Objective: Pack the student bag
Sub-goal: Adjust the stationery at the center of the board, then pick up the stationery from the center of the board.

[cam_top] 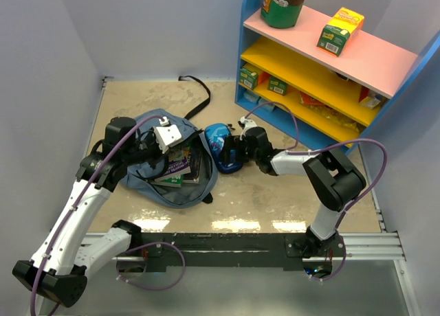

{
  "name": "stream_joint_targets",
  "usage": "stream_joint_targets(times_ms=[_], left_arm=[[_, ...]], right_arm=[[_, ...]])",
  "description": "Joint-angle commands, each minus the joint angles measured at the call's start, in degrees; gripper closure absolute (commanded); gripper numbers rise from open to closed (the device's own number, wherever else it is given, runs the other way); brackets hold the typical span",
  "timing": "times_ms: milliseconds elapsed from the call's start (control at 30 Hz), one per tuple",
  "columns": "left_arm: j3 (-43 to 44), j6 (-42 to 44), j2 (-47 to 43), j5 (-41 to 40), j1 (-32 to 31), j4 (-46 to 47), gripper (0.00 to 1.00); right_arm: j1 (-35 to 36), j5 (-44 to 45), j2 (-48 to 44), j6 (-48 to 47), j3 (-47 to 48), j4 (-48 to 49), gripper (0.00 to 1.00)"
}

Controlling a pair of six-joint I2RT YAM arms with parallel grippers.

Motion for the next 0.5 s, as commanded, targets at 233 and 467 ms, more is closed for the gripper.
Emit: stream_joint_targets(times_ms=[233,467], left_arm=[[2.81,-1.15,-0.07,2.24,-0.22,3.09,1.0],[3.25,-0.89,0.11,2.59,-0.22,3.09,1.0]], right_arm=[[0.15,-3.95,1.99,0.11,-3.1,3.1,0.01],[0.33,-9.4,11.93,3.63,-5.2,13.71,0.03]])
